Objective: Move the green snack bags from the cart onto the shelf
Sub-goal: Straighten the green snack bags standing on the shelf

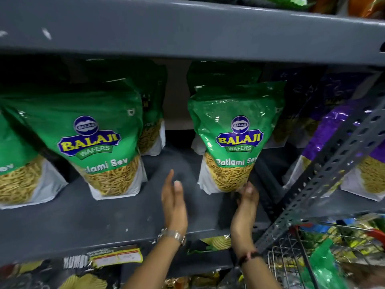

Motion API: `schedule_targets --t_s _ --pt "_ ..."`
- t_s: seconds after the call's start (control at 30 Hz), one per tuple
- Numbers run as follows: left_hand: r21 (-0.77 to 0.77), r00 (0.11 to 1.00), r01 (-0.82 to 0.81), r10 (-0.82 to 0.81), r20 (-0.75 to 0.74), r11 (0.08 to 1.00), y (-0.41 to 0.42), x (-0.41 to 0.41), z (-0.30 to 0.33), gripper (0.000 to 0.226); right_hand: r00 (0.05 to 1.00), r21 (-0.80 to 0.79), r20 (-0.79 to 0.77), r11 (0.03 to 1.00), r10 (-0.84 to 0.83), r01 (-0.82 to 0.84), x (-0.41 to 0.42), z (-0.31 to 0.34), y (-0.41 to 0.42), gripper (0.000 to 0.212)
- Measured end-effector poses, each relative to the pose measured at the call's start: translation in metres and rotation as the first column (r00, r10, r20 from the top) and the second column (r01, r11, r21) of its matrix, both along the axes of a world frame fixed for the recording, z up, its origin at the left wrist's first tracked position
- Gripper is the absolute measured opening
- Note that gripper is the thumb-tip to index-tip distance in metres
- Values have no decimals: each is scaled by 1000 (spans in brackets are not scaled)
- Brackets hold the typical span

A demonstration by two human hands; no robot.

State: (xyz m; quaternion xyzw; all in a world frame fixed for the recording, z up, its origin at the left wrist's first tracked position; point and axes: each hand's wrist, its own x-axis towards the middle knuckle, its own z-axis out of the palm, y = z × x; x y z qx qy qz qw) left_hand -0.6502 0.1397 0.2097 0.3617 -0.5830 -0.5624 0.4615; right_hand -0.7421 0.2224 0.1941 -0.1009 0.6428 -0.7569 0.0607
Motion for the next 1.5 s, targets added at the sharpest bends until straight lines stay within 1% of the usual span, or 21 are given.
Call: schedule_targets --t_s 0.1,0.2,0.27,0.33,0.4,0.47,0.5,0.6,0.7,0.73,0.8,0.83,0.9,0.97,1.07,1.13,1.17,1.23,1.33,1.4,1.5 --pt "-85 965 -262 258 -49 961 -22 53 -4 44 997 113 -77 993 -13 21 50 -6 -21 20" --pt "-103 880 -471 461 -112 876 -50 95 -5 40 990 118 -71 987 119 -110 85 -4 -50 18" --pt "-3 844 -526 521 -131 851 -77 113 -4 37 956 157 -77 951 282 -268 97 1 -72 19" --pt "132 877 -458 471 -94 879 -111 126 -5 43 883 217 17 860 469 -462 105 7 -99 36" --pt "215 951 -289 305 -45 933 -137 132 -7 52 778 218 133 747 615 -628 108 13 -123 47" --pt "264 990 -112 129 -50 958 -145 130 -6 53 702 210 142 672 698 -710 113 19 -138 48" --pt "263 994 -61 81 -67 963 -144 127 -5 47 689 208 128 660 714 -722 114 20 -142 48" --pt "226 996 1 19 -83 974 -134 121 -7 35 712 220 127 680 691 -699 116 18 -136 50" --pt "155 996 31 -17 -86 987 -120 116 -6 31 735 252 143 693 663 -675 109 13 -119 65" --pt "119 995 50 -39 -96 992 -116 114 -3 40 733 259 141 690 665 -676 107 13 -113 69" --pt "92 993 77 -67 -100 993 -111 109 -4 81 731 255 135 689 669 -679 104 14 -102 67" --pt "95 993 77 -67 -100 993 -108 106 -3 84 725 260 127 682 677 -683 101 14 -99 67" --pt "111 994 67 -57 -98 992 -104 103 0 64 710 281 113 663 695 -694 99 15 -94 68" --pt "141 995 26 -13 -95 990 -103 105 -2 55 770 263 74 733 633 -627 102 13 -91 61" --pt "107 989 -124 132 -65 986 -103 124 -9 52 918 92 -59 918 392 -386 122 9 -79 53" --pt "63 963 -259 263 -58 964 -106 148 -14 40 924 35 -188 943 332 -332 145 4 -72 35" --pt "41 944 -322 325 -62 946 -108 162 -15 36 895 52 -247 927 372 -371 160 3 -72 30" --pt "-13 907 -419 418 -59 908 -116 194 -15 34 783 141 -319 844 534 -518 191 -1 -85 29" --pt "-84 859 -511 511 -27 855 -145 243 -10 36 581 271 -233 626 780 -732 232 1 -131 30" --pt "-117 845 -526 533 39 842 -172 269 -8 39 527 301 -140 543 838 -784 243 5 -168 38" --pt "-94 879 -447 456 142 890 -213 294 -4 47 541 322 -29 521 840 -791 246 14 -221 52"
